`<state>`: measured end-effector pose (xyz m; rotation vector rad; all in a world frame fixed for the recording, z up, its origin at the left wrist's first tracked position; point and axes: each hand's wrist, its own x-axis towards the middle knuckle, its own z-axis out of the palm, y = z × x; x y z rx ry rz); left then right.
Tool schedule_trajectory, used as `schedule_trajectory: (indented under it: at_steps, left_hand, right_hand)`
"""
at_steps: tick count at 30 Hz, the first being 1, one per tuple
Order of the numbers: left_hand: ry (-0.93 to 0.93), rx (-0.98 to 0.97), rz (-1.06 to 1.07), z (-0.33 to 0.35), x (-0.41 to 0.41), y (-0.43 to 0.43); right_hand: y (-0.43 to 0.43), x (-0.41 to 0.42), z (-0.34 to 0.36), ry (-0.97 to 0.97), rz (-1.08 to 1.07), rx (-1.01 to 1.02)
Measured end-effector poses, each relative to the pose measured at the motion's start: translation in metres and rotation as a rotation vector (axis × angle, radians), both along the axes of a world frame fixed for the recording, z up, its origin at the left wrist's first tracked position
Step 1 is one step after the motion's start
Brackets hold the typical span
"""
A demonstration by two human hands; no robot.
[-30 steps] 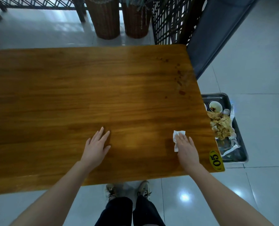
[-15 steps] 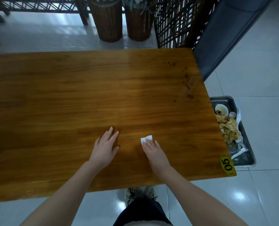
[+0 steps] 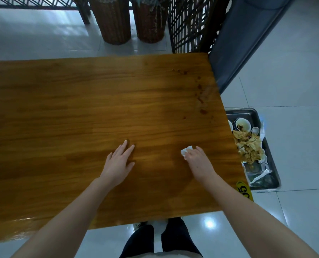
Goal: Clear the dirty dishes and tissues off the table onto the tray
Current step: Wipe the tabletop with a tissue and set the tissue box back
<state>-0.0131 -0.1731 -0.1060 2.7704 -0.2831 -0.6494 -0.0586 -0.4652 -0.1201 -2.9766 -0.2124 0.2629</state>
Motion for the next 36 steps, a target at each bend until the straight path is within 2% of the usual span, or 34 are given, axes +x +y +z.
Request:
schedule_trajectory:
  at_steps: [4, 6, 12, 20, 25, 28, 33, 36]
  left_hand:
    - [0.016, 0.015, 0.001, -0.004, 0.007, -0.027]
    - [0.023, 0.013, 0.009, -0.005, 0.009, -0.038]
    - [-0.003, 0.003, 0.001, -0.005, 0.016, -0.059]
    - [-0.035, 0.019, 0.027, -0.001, 0.034, -0.085]
    - [-0.012, 0.023, -0.001, -0.003, 0.046, -0.099]
    - [-0.015, 0.016, -0.026, -0.006, 0.055, -0.106]
    - [0.011, 0.036, -0.057, -0.007, 0.071, -0.116]
    - [0.017, 0.053, -0.051, -0.006, 0.083, -0.120]
  right_hand:
    - [-0.083, 0.001, 0.010, 0.049, -0.102, -0.057]
    - [-0.113, 0.002, 0.011, 0.071, -0.151, -0.011]
    - [-0.091, 0.013, 0.006, 0.017, -0.302, 0.240]
    - [-0.003, 0.037, -0.004, 0.022, 0.003, 0.387]
    - [-0.025, 0.040, -0.006, 0.017, 0.188, 0.352]
    - [-0.059, 0.047, -0.007, 0.019, 0.060, 0.338]
    - [-0.118, 0.057, -0.007, -0.061, -0.316, 0.374]
    - [-0.128, 0.068, -0.010, -0.081, -0.409, 0.387]
